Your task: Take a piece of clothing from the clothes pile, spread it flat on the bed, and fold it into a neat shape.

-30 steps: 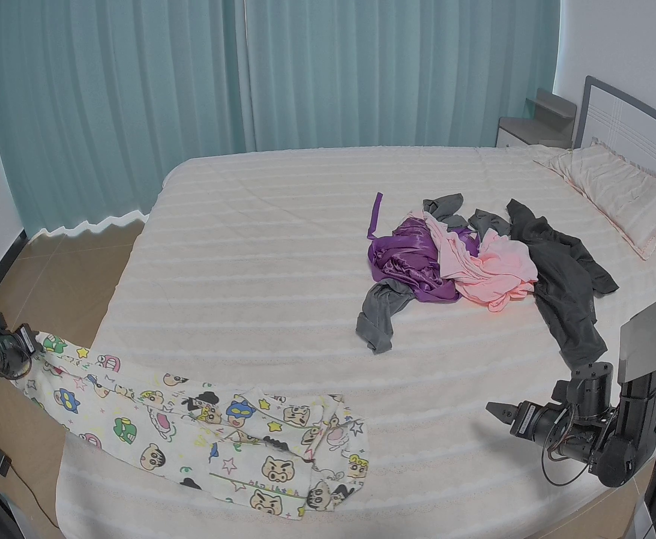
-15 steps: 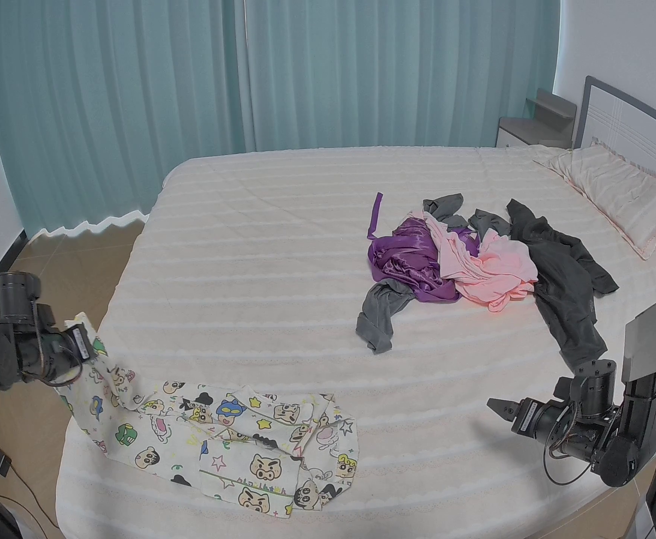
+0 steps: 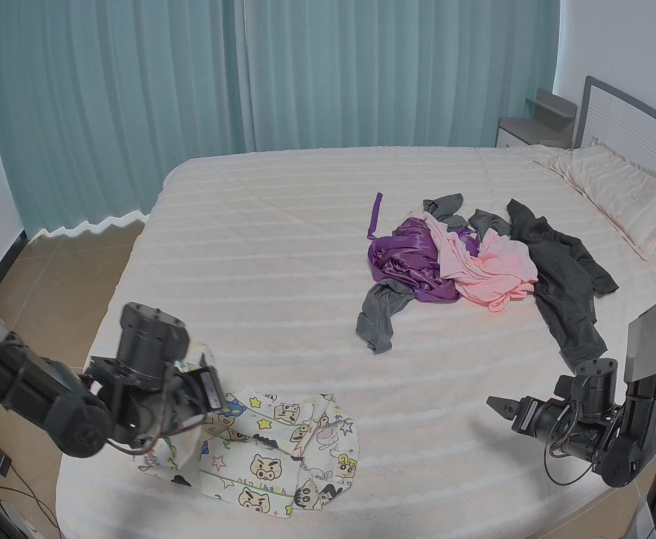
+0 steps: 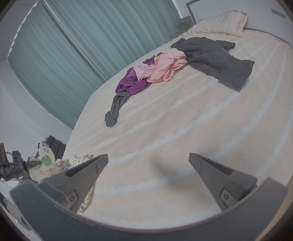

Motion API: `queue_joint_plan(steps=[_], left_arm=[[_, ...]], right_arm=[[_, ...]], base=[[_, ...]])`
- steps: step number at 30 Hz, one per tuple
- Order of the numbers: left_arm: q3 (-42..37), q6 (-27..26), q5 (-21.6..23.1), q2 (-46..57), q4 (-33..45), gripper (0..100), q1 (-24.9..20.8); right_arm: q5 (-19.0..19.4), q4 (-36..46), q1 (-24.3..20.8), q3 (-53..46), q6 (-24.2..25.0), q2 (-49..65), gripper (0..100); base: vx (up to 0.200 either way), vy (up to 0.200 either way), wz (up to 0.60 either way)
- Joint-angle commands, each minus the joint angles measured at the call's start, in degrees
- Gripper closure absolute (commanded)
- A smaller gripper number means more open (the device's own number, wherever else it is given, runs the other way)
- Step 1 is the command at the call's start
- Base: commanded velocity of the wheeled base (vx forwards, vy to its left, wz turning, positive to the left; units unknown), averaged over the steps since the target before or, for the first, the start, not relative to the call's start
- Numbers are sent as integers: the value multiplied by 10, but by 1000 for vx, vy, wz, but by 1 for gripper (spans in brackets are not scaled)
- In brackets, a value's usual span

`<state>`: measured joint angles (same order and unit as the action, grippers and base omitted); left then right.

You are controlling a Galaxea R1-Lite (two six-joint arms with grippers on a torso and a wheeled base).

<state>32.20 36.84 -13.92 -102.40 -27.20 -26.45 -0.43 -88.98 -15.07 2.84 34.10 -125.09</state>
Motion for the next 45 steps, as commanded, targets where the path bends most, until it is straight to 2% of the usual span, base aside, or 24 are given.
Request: queue_joint_plan(steps=[1, 6, 11, 18, 19, 29, 31, 39, 43, 45], left_arm=[[41, 61, -52, -132, -29, 100, -119], [52, 67, -54, -183, -78, 100, -152], [55, 69, -54, -197, -115, 100, -163], [59, 68, -53, -198, -123, 100, -167], [58, 70, -52, -199, -123, 0, -169], [41, 84, -54, -167, -122, 0, -181], [40, 104, -54, -141, -120, 0, -183], [18, 116, -52, -32, -120, 0, -183], [16, 144, -43, 11, -118, 0, -181], [-5, 148, -30, 29, -116, 0, -164]], right_arm=[[-1, -9, -3, 0, 0, 3, 0], [0, -9, -5, 0, 0, 0, 0], [0, -9, -8, 0, 0, -1, 0], [0, -9, -10, 0, 0, -2, 0], [0, -9, -10, 0, 0, -2, 0], [0, -9, -11, 0, 0, -9, 0], [0, -9, -15, 0, 0, -9, 0], [-1, -9, -20, 0, 1, -17, 0], [-1, -9, -22, -1, 1, -17, 0], [-1, -9, -24, -1, 6, -17, 0]], base=[[0, 0, 0], [0, 0, 0], [0, 0, 0], [0, 0, 0], [0, 0, 0], [0, 0, 0], [0, 0, 0], [0, 0, 0], [0, 0, 0], [0, 0, 0]])
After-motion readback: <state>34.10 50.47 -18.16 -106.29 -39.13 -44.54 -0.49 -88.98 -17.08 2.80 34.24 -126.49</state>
